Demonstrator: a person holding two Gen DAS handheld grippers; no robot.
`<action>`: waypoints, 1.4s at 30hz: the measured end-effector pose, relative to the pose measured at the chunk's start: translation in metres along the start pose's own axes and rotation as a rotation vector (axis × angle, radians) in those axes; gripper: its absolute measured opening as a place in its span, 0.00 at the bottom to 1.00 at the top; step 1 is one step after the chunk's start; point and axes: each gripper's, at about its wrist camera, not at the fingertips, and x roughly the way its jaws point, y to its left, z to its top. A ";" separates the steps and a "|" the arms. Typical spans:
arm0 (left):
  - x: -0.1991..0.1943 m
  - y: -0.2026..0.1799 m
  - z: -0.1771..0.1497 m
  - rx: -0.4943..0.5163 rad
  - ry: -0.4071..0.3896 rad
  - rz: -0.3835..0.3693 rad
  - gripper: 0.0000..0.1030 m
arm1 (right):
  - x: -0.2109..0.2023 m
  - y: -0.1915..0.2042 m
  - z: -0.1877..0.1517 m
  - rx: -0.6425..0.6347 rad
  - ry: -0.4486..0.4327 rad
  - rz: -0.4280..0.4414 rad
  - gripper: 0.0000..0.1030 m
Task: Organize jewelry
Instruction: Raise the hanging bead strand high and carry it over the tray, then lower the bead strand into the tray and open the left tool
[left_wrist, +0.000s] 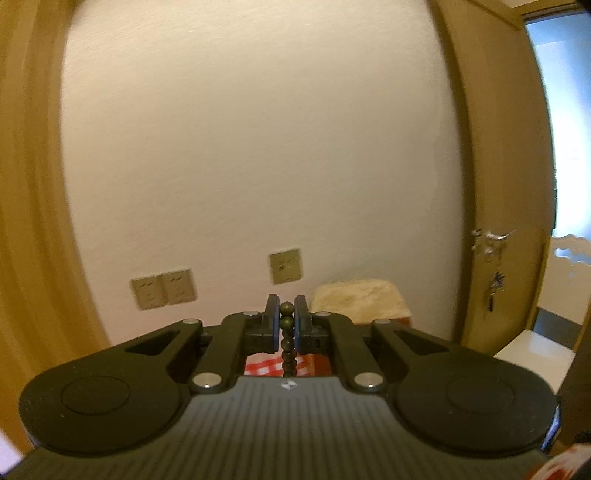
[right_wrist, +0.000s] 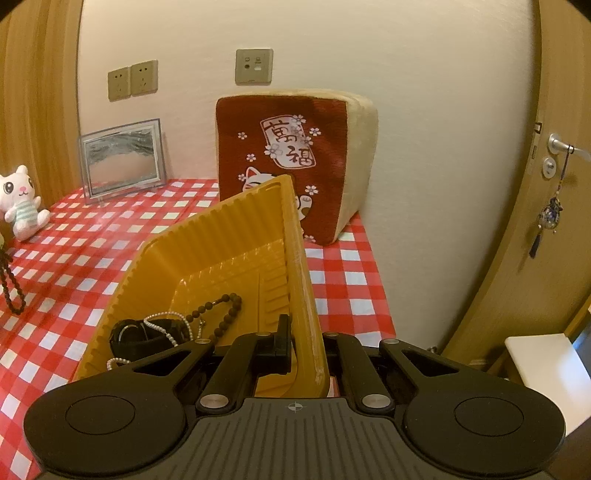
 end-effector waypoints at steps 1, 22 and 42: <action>0.001 -0.003 0.003 0.002 -0.006 -0.016 0.06 | 0.000 0.000 0.000 0.001 0.000 0.000 0.05; 0.065 -0.081 0.005 -0.097 -0.016 -0.312 0.06 | -0.002 0.000 -0.001 0.010 -0.007 0.011 0.05; 0.157 -0.112 -0.157 -0.430 0.392 -0.390 0.06 | 0.004 -0.004 -0.003 0.036 0.008 0.008 0.05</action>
